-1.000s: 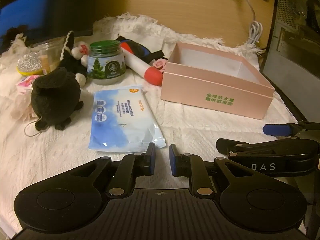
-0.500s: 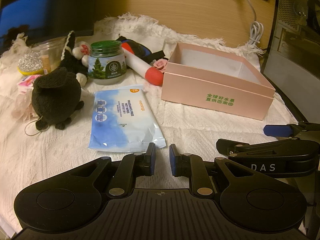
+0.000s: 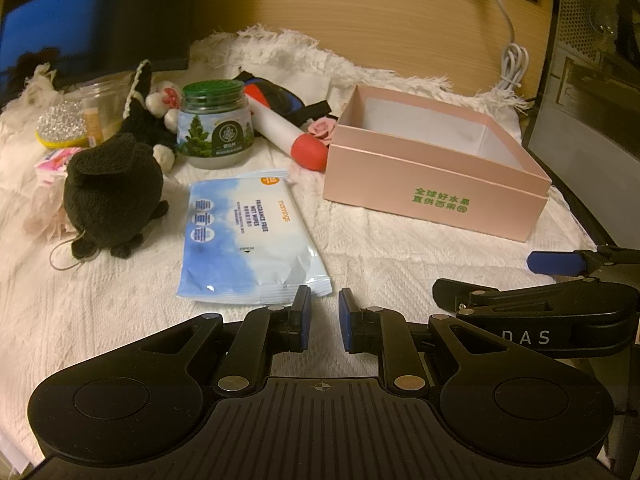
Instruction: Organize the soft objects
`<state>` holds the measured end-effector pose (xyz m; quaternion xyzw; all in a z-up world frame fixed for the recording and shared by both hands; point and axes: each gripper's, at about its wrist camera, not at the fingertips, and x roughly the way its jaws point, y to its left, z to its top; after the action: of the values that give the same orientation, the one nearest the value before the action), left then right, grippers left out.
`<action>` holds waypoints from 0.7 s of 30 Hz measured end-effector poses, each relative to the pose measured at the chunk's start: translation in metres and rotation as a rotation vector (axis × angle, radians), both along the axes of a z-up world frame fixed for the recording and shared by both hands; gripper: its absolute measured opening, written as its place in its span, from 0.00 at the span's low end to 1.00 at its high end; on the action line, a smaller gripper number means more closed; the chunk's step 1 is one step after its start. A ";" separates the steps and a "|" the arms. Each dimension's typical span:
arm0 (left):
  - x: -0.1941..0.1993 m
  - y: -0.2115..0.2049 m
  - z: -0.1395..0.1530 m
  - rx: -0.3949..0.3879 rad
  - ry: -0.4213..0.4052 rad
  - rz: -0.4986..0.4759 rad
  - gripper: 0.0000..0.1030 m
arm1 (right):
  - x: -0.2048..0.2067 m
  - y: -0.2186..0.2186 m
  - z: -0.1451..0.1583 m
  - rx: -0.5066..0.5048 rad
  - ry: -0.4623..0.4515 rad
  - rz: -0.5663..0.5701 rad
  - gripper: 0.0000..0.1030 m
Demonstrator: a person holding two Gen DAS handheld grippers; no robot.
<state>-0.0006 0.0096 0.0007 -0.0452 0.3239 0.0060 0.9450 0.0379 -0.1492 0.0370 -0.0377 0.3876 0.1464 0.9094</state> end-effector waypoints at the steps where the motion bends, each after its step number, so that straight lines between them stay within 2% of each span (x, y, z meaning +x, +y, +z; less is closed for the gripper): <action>1: 0.000 -0.001 0.000 0.002 0.000 0.000 0.19 | 0.000 0.000 0.000 0.000 0.000 0.000 1.00; 21: 0.000 0.000 -0.002 -0.003 -0.001 0.005 0.19 | 0.000 0.000 0.000 0.000 0.000 0.000 1.00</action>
<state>-0.0010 0.0092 -0.0016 -0.0477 0.3233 0.0080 0.9451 0.0382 -0.1493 0.0369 -0.0379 0.3876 0.1462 0.9094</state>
